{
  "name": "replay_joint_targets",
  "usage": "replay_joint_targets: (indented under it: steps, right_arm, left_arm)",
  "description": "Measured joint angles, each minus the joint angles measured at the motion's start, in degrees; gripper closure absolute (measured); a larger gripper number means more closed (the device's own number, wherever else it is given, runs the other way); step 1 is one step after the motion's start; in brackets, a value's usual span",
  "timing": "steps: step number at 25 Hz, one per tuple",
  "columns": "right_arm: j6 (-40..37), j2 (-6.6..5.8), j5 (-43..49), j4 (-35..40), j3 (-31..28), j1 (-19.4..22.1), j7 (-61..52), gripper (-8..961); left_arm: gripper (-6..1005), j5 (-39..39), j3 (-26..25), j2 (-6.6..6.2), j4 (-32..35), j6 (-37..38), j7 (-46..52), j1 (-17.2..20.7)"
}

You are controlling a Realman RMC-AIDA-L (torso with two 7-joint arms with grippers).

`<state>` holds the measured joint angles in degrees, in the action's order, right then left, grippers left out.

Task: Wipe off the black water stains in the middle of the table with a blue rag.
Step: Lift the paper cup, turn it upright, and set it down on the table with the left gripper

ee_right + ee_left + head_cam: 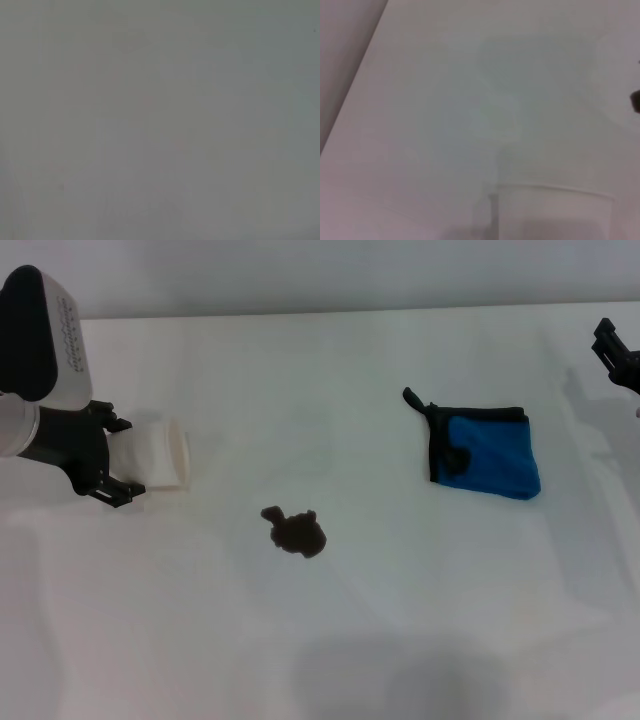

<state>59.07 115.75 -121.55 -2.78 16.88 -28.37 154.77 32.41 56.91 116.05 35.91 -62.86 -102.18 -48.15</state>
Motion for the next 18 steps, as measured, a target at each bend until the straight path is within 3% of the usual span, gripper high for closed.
replay_joint_targets:
  steps: [18]
  right_arm:
    - [0.1,0.20,0.0,-0.1,0.1,0.1,0.0,184]
  left_arm:
    - [157,4.8,-0.1,0.73,-2.7,3.1,-1.8,1.7]
